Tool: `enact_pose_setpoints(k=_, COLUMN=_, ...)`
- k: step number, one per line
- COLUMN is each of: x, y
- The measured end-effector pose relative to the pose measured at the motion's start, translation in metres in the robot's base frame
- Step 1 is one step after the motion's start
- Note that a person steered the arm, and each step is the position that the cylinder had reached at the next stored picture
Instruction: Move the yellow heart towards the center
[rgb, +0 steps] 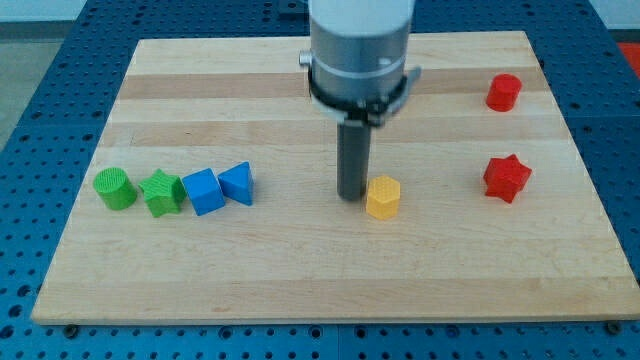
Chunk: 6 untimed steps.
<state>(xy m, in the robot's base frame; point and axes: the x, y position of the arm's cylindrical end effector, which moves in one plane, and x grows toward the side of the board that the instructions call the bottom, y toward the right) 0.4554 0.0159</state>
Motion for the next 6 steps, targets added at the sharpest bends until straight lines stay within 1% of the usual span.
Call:
enact_pose_setpoints(k=1, x=-0.112, y=-0.005)
enact_pose_setpoints(k=2, x=-0.164, y=-0.007)
enact_pose_setpoints(k=3, x=-0.166, y=-0.004)
enact_pose_setpoints(k=4, x=-0.199, y=0.063)
enact_pose_setpoints(k=6, x=-0.2, y=0.069)
